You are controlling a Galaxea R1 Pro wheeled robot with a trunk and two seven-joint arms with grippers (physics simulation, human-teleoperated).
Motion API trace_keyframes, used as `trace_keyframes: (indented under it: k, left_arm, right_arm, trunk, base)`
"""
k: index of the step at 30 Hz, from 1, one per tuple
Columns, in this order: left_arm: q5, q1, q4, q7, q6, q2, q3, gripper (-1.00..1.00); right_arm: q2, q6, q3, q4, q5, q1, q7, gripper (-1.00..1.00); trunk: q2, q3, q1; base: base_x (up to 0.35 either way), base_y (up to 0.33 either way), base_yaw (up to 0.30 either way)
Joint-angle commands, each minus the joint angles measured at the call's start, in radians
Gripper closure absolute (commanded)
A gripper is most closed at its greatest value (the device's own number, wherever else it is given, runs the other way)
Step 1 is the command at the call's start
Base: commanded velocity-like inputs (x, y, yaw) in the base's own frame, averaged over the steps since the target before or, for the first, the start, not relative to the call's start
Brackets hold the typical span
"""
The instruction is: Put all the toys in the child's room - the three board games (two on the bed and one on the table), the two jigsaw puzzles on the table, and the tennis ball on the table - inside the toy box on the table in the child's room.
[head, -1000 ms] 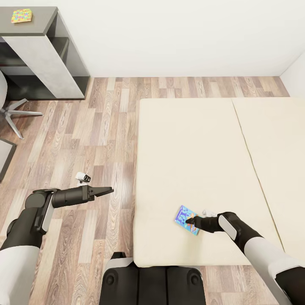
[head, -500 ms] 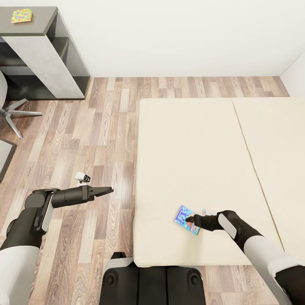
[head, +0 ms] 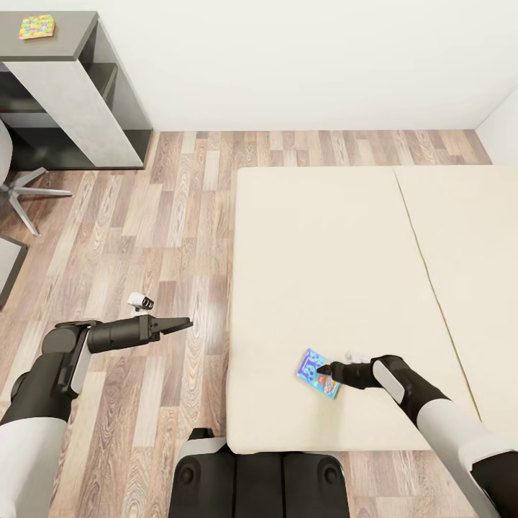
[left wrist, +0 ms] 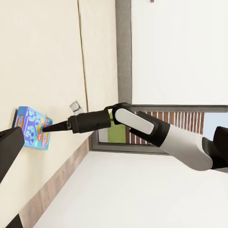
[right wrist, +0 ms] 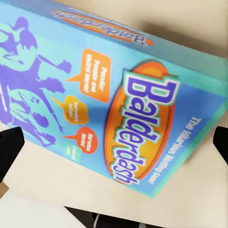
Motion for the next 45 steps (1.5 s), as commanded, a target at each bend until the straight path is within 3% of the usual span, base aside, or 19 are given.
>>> trace_keyframes:
  k: [1, 15, 32, 45]
  left_arm:
    - [-0.001, 0.0, 0.0, -0.004, 0.011, 0.0, 0.0, -1.0]
    - [-0.001, 0.0, 0.0, -0.004, 0.011, -0.001, 0.0, -1.0]
    - [-0.001, 0.0, 0.0, -0.004, 0.011, -0.001, 0.0, -1.0]
    - [-0.001, 0.0, 0.0, -0.004, 0.01, -0.001, -0.001, -1.0]
  right_arm:
    - [-0.001, 0.002, 0.004, -0.001, 0.002, -0.001, 0.004, -1.0]
    - [-0.004, 0.003, -0.001, -0.03, 0.001, -0.002, 0.002, -1.0]
    - [0.011, -0.007, -0.003, -0.033, 0.001, -0.019, -0.001, -1.0]
    - [-0.001, -0.011, -0.004, -0.032, 0.002, -0.021, -0.003, -1.0]
  trunk:
    - [-0.002, -0.001, 0.001]
    - [-0.002, -0.001, 0.001]
    - [-0.002, -0.001, 0.001]
    - [-0.002, -0.001, 0.001]
  base:
    - [0.0, 0.0, 0.0]
    - [0.0, 0.0, 0.0]
    - [0.0, 0.0, 0.0]
    - [0.0, 0.0, 0.0]
